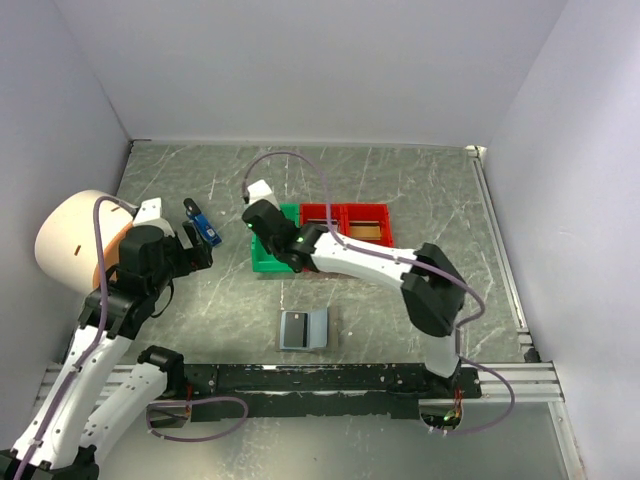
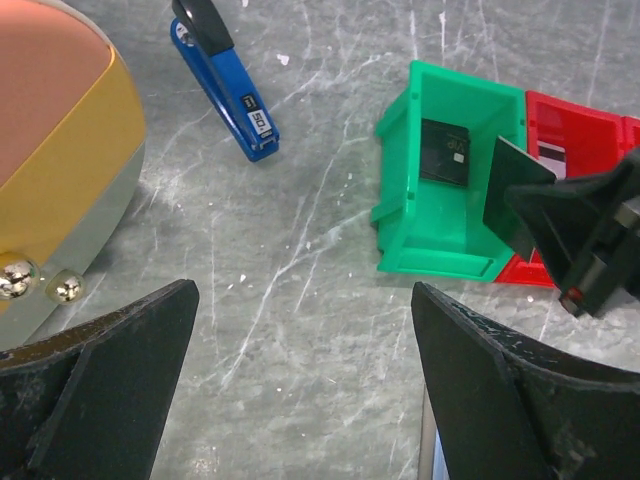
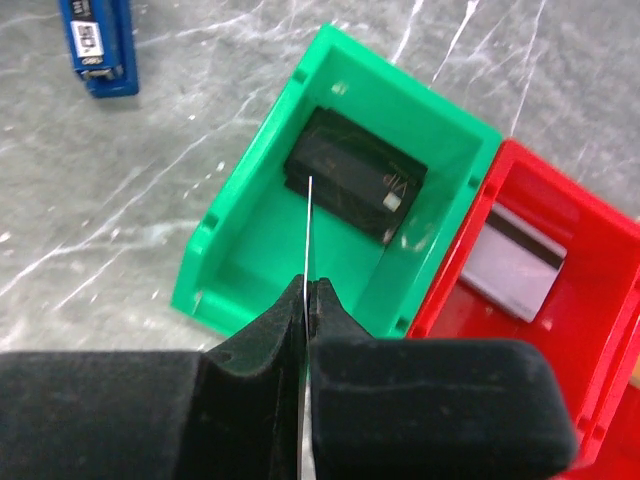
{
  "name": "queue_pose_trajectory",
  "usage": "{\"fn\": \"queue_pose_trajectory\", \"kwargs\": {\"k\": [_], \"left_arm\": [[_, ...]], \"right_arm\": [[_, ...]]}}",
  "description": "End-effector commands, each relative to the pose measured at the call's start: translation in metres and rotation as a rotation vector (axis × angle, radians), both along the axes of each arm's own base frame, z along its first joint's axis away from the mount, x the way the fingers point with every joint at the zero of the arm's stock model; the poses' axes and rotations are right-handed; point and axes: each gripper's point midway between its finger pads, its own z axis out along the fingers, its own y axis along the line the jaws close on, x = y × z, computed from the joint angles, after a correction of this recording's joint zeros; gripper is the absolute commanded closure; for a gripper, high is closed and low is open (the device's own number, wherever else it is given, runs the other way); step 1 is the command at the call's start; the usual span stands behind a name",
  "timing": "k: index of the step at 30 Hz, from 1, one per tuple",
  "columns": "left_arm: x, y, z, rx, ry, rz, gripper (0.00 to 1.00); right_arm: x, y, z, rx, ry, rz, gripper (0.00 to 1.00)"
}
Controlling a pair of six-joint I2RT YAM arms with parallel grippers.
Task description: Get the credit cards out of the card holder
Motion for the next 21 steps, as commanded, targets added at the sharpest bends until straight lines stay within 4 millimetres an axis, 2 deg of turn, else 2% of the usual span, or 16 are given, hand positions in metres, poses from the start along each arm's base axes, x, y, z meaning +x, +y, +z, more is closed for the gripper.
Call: {"fn": "queue_pose_trajectory", "kwargs": {"k": [1, 8, 21], "left_arm": [[0.001, 0.011, 0.005, 0.017, -0.006, 0.061, 0.01], [-0.004, 0.025, 0.012, 0.021, -0.036, 0.132, 0.0], [-0.004, 0.023, 0.011, 0.022, -0.03, 0.125, 0.01]], "right_arm": [[0.029, -0.001, -0.005, -0.187, -0.101, -0.015, 1.0], [0.064, 0.002, -0.04, -0.396, -0.162, 0.013, 1.0], [0.101, -0.001, -0.072, -0.619, -0.291, 0.144, 1.0]]}}
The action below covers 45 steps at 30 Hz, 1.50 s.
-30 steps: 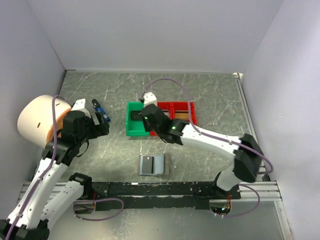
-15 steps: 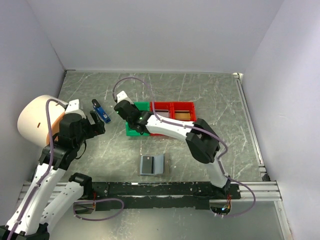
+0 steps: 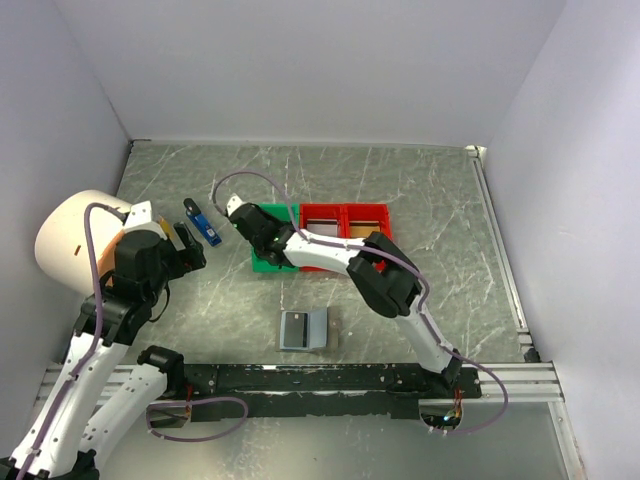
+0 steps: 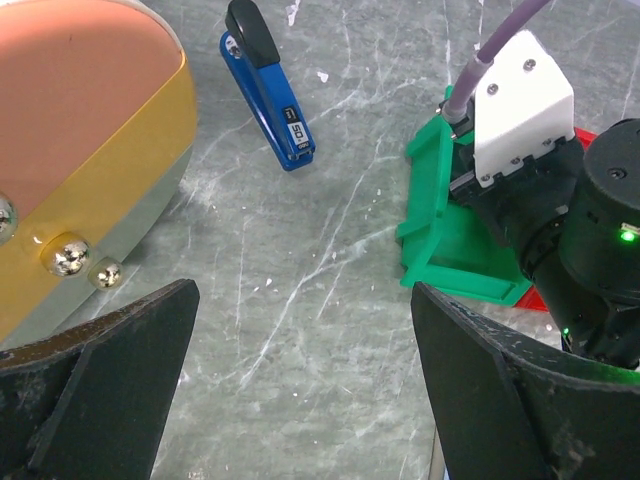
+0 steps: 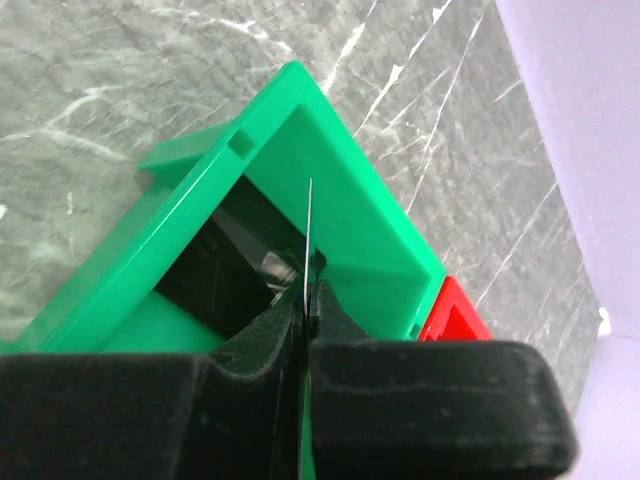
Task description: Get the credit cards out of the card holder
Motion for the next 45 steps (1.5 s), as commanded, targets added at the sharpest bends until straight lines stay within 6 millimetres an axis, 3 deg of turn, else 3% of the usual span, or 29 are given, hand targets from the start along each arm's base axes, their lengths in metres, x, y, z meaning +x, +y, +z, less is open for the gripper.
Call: {"fn": "queue_pose_trajectory", "kwargs": {"k": [1, 7, 12, 16, 19, 33, 45], "left_arm": [[0.001, 0.005, 0.009, 0.002, -0.017, 0.027, 0.01], [0.0, 0.005, 0.01, 0.001, -0.025, 0.027, 0.01], [0.001, 0.004, 0.009, 0.003, -0.017, 0.023, 0.01], [0.002, 0.004, 0.007, 0.005, -0.01, 0.019, 0.01], [0.002, 0.003, 0.008, 0.004, -0.012, 0.016, 0.01], [0.003, 0.002, 0.006, 0.005, -0.008, 0.009, 0.01], [0.004, 0.0, 0.004, 0.005, -0.002, 0.001, 0.01]], "right_arm": [[0.02, -0.001, -0.006, -0.082, -0.054, 0.041, 1.0], [0.024, -0.002, -0.029, -0.131, -0.035, 0.078, 0.96], [0.023, -0.002, -0.034, -0.114, -0.005, 0.092, 0.88], [0.02, -0.002, -0.034, -0.079, 0.029, 0.104, 0.68], [0.02, -0.002, -0.032, -0.062, 0.041, 0.104, 0.6], [0.021, 0.003, -0.026, 0.031, 0.118, 0.097, 0.47], [0.019, -0.012, -0.028, -0.02, 0.116, 0.063, 0.37]]}}
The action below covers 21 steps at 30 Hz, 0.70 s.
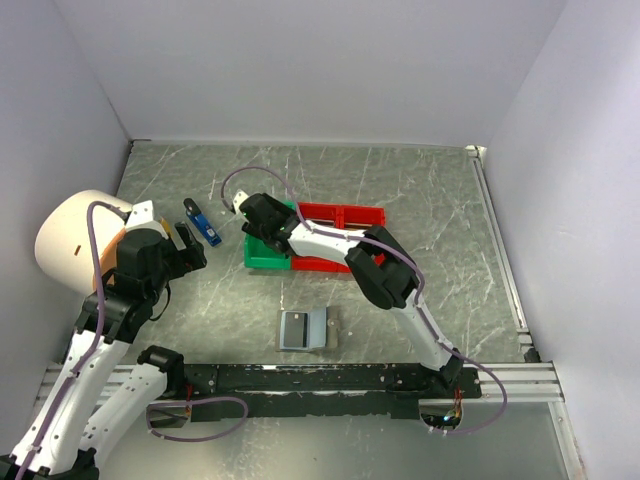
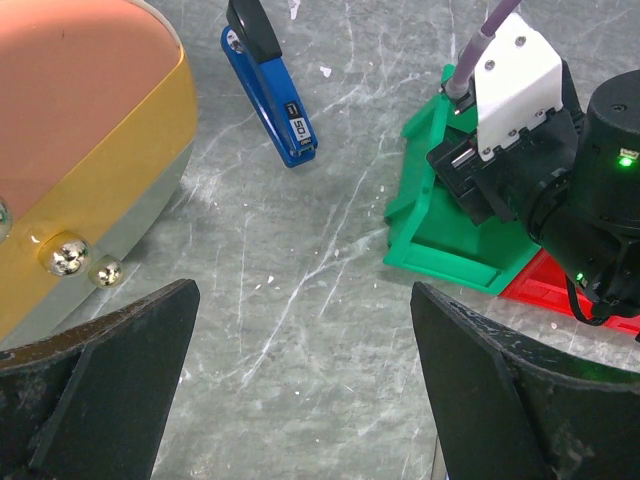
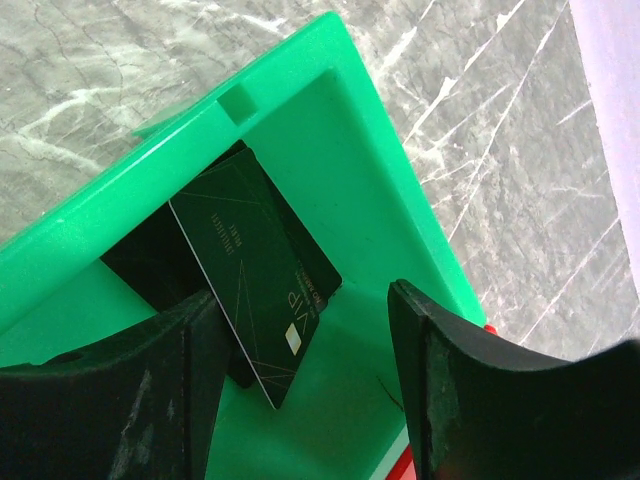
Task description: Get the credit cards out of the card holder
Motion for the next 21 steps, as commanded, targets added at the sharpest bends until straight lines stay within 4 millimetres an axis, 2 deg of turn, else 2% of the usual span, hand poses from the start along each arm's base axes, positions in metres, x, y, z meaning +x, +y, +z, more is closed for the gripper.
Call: {"fn": "queue_pose_trajectory", "kwargs": {"k": [1, 6, 12, 16, 21], "left_arm": [[0.002, 0.0, 0.009, -0.002, -0.021, 0.0, 0.01], [0.003, 0.0, 0.008, -0.003, -0.018, -0.003, 0.01], [0.003, -0.001, 0.007, -0.004, -0.017, -0.005, 0.01], [0.003, -0.001, 0.007, -0.003, -0.015, -0.005, 0.01], [0.004, -0.001, 0.006, -0.003, -0.012, -0.006, 0.01]], "right_arm": [[-0.006, -0.013, 0.002, -0.032, 0.021, -0.02, 0.37], [-0.006, -0.018, 0.003, -0.068, 0.013, -0.026, 0.36], [-0.01, -0.024, -0.005, -0.109, 0.035, -0.018, 0.35], [-0.016, -0.017, -0.005, -0.073, 0.085, 0.019, 0.19], [-0.014, -0.015, -0.002, -0.06, 0.084, 0.018, 0.17]]}}
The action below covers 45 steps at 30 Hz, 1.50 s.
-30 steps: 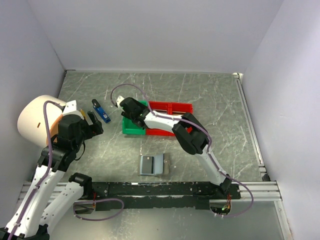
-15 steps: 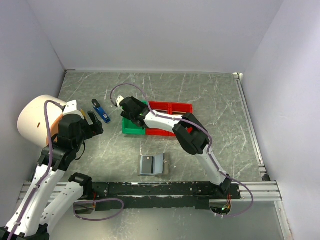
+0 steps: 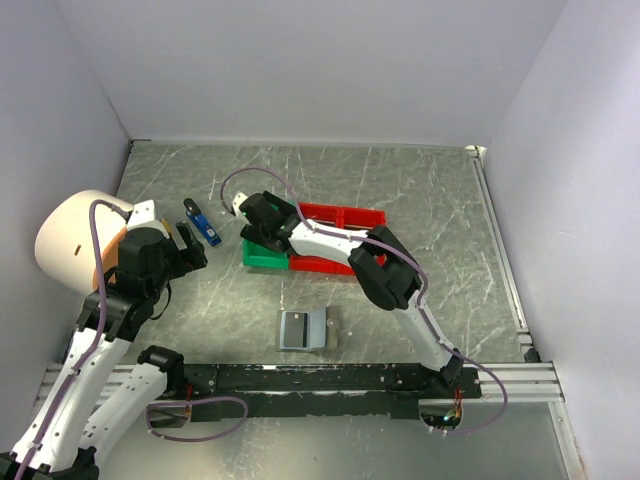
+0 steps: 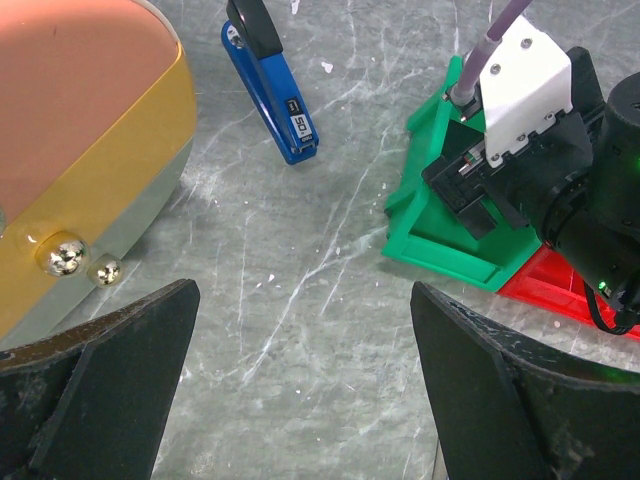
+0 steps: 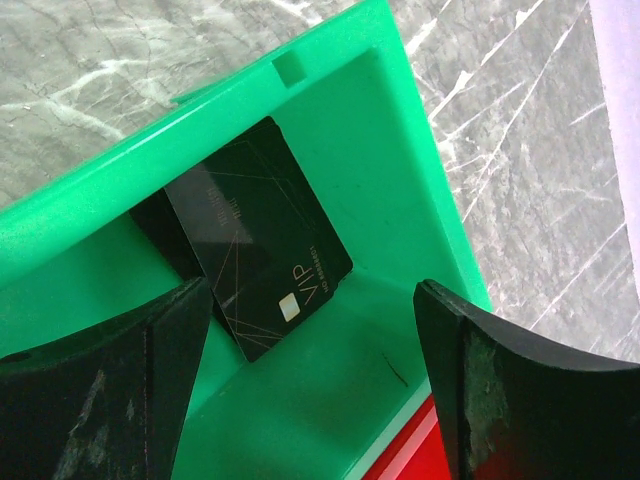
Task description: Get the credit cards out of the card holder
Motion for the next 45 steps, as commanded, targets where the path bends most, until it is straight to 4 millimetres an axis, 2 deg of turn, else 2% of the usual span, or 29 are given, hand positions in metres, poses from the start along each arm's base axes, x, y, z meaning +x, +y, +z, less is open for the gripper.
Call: {"fn": "queue_pose_trajectory", "kwargs": {"k": [1, 8, 12, 16, 19, 21, 24, 26, 30, 32, 33, 35, 37, 41, 43, 45], "left_arm": [[0.002, -0.001, 0.009, -0.007, -0.024, -0.004, 0.01], [0.002, 0.0, 0.008, -0.005, -0.02, -0.003, 0.01], [0.003, -0.001, 0.007, -0.006, -0.017, -0.002, 0.01], [0.003, 0.0, 0.007, -0.005, -0.015, -0.001, 0.01], [0.003, 0.0, 0.006, -0.005, -0.013, 0.003, 0.01], [0.003, 0.001, 0.006, -0.004, -0.009, 0.006, 0.01], [0.003, 0.001, 0.005, -0.003, -0.007, 0.012, 0.01], [0.003, 0.001, 0.005, -0.004, -0.007, 0.01, 0.01], [0.003, -0.001, 0.005, -0.012, -0.015, -0.003, 0.01], [0.003, -0.004, 0.004, -0.018, -0.01, -0.011, 0.01], [0.003, -0.006, 0.004, -0.022, -0.005, -0.022, 0.01], [0.003, -0.01, 0.002, -0.033, 0.001, -0.041, 0.02], [0.002, -0.016, -0.001, -0.065, 0.017, -0.057, 0.01], [-0.011, -0.056, -0.012, -0.279, 0.085, -0.164, 0.04], [-0.02, -0.077, -0.024, -0.413, 0.121, -0.21, 0.05], [-0.024, -0.098, -0.022, -0.549, 0.091, -0.281, 0.07]], "right_arm": [[-0.006, -0.012, -0.006, -0.045, 0.046, -0.008, 0.17], [-0.005, -0.019, -0.006, -0.078, 0.029, -0.026, 0.17], [-0.009, -0.011, 0.013, 0.015, 0.041, -0.021, 0.17], [-0.016, 0.006, 0.071, 0.221, 0.023, -0.003, 0.17], [-0.023, 0.002, 0.118, 0.37, -0.02, -0.042, 0.17], [-0.034, -0.007, 0.132, 0.461, -0.007, -0.086, 0.19], [-0.062, -0.019, 0.146, 0.635, 0.054, -0.125, 0.21], [-0.089, -0.026, 0.146, 0.795, 0.153, -0.182, 0.24], [-0.164, -0.021, 0.141, 1.08, 0.459, -0.116, 0.32], [-0.194, -0.024, 0.141, 1.205, 0.553, -0.099, 0.34], [-0.204, -0.028, 0.131, 1.225, 0.591, -0.13, 0.35], [-0.217, -0.042, 0.109, 1.22, 0.624, -0.23, 0.38], [-0.231, -0.049, 0.095, 1.2, 0.65, -0.246, 0.4], [-0.25, -0.054, 0.087, 1.16, 0.677, -0.231, 0.43], [-0.259, -0.058, 0.074, 1.12, 0.712, -0.246, 0.45], [-0.268, -0.064, 0.057, 1.059, 0.744, -0.269, 0.5]]}}
